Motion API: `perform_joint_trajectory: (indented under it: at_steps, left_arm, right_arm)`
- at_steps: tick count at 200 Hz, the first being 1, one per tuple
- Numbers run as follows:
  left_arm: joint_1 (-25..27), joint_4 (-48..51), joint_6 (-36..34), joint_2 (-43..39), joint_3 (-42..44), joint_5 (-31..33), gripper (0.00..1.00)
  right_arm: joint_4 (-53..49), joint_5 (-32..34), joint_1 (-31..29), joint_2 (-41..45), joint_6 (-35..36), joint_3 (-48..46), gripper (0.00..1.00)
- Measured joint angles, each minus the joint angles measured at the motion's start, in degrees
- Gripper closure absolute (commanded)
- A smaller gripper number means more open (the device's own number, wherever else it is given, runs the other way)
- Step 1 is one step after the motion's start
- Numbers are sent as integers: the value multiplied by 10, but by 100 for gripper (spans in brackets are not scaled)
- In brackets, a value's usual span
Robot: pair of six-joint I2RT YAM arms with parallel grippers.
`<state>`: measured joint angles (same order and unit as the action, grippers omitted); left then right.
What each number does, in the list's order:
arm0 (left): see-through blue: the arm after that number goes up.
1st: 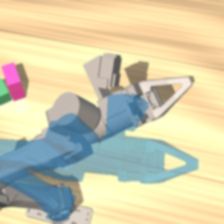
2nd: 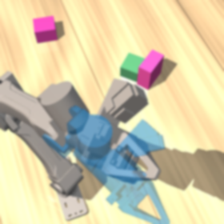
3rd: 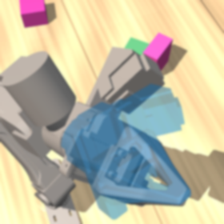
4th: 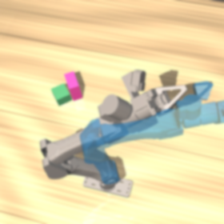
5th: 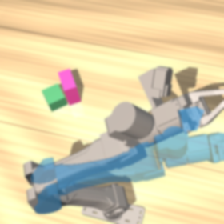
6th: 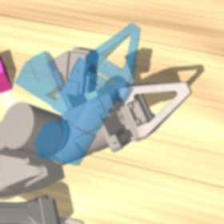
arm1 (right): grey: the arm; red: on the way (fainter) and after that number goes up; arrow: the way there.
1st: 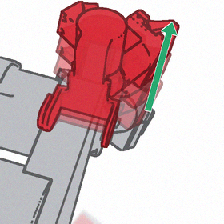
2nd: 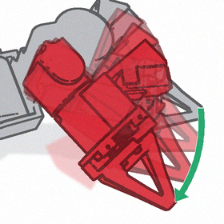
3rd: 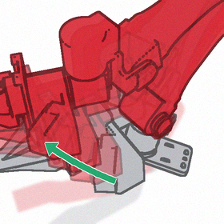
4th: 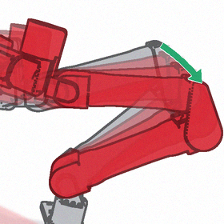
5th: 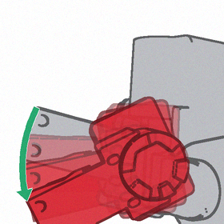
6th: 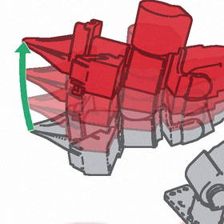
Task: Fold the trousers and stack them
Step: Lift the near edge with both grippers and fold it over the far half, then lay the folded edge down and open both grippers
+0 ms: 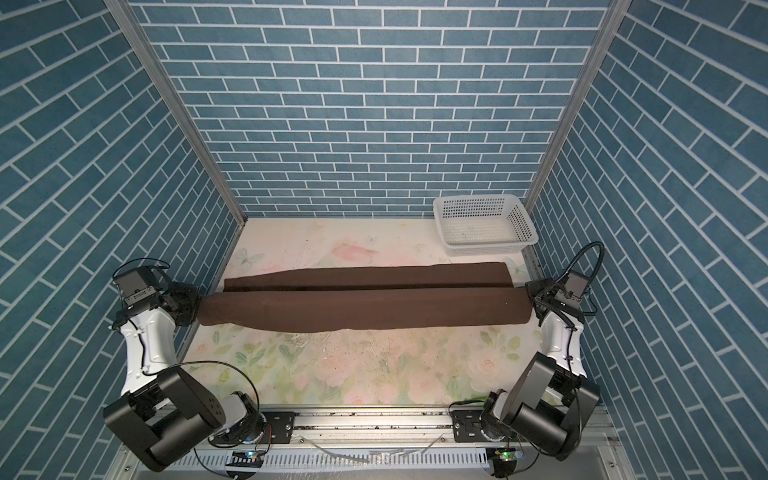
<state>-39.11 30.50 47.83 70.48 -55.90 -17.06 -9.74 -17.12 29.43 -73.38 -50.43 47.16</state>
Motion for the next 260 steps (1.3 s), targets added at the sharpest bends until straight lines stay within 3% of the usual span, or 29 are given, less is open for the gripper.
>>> perform_joint_trajectory:
  at_steps: [84, 152, 260]
  left_arm:
    - [36, -40, 0, 43, 0, 37, 100]
    - [81, -70, -5, 129, -31, 74, 100]
    - [129, -77, -13, 218, -86, 122, 100]
  right_arm:
    - [41, 64, -49, -51, 34, 12, 100]
    - [105, 111, -85, -116, 38, 12, 100]
    - [166, 130, -119, -252, 22, 75, 100]
